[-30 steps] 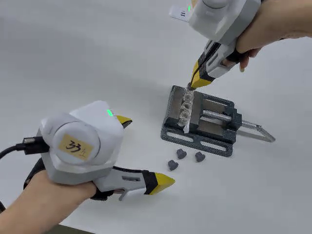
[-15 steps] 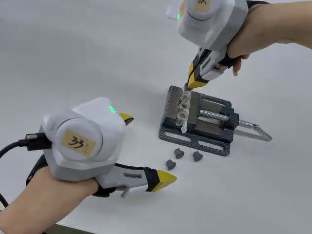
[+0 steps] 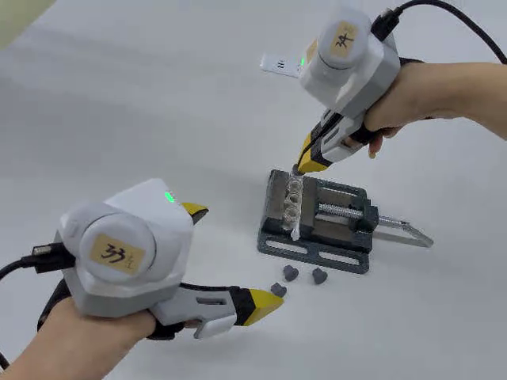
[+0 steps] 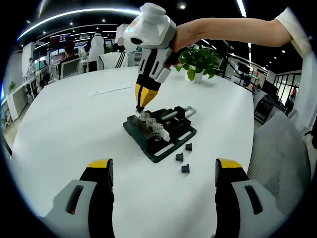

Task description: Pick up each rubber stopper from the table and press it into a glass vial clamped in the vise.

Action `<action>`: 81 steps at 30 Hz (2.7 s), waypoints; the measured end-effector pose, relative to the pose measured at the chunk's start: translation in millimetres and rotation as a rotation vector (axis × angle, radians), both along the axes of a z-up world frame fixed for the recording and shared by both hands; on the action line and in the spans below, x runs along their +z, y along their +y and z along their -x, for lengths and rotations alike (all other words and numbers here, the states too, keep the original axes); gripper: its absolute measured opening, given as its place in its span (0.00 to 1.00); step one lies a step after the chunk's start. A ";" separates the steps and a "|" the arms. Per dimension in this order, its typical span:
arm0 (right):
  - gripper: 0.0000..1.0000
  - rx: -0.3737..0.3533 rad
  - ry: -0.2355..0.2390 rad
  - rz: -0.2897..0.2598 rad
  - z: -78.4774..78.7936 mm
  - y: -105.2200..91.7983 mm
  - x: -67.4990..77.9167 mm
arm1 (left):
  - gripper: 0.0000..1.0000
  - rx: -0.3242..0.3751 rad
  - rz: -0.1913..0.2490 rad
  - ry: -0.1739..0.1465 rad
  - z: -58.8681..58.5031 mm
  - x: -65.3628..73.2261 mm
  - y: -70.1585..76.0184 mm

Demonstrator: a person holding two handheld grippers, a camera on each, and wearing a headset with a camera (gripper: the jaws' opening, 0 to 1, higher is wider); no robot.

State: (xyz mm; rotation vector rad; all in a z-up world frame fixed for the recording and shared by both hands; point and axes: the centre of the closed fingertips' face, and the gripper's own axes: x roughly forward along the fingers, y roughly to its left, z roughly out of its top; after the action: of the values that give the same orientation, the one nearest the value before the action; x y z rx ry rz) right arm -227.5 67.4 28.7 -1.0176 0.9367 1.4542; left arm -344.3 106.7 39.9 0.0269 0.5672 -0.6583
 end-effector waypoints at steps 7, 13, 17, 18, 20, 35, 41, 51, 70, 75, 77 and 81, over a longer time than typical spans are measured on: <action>0.00 -0.021 -0.009 -0.032 -2.2 -7.2 1.4 | 0.83 -0.001 -0.019 -0.021 -1.5 9.3 -6.5; 0.00 -0.047 -0.005 -0.060 0.6 -12.6 2.4 | 0.83 -0.003 -0.027 -0.027 0.4 10.7 -10.3; 0.00 -0.036 0.004 -0.031 0.3 -12.6 1.6 | 0.83 -0.006 -0.030 -0.027 2.9 11.4 -13.6; 0.00 -0.033 0.003 -0.026 0.1 -12.1 1.4 | 0.83 -0.006 -0.030 -0.028 3.0 11.6 -13.6; 0.00 -0.022 0.000 -0.018 2.3 -11.7 1.3 | 0.83 -0.005 -0.029 -0.029 3.1 11.2 -12.5; 0.00 -0.038 0.003 -0.049 -0.9 -7.4 1.6 | 0.83 -0.012 -0.035 -0.030 4.5 12.5 -9.0; 0.12 -0.032 -0.040 -0.062 -8.7 -8.2 3.7 | 0.83 -0.011 -0.039 -0.036 5.1 16.3 -7.2; 0.23 -0.054 -0.045 -0.120 -5.3 -17.6 12.0 | 0.83 -0.005 -0.043 -0.043 5.5 19.6 -2.6; 0.31 -0.136 -0.047 -0.238 45.5 -50.1 19.4 | 0.83 0.011 -0.053 -0.063 10.4 25.6 7.1; 0.31 -0.146 -0.047 -0.243 56.9 -59.9 17.5 | 0.83 0.018 -0.057 -0.068 12.9 27.7 8.7; 0.30 -0.156 -0.046 -0.250 61.8 -62.4 17.0 | 0.82 0.019 -0.059 -0.071 14.3 28.1 9.0; 0.29 -0.170 -0.038 -0.262 74.5 -64.3 10.9 | 0.82 0.019 -0.061 -0.075 16.7 29.0 8.9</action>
State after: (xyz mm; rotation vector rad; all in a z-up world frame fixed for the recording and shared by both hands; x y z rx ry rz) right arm -301.9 3.0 39.6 -0.7527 0.7627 1.3686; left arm -360.9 115.6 68.9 0.1034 0.5142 -0.6187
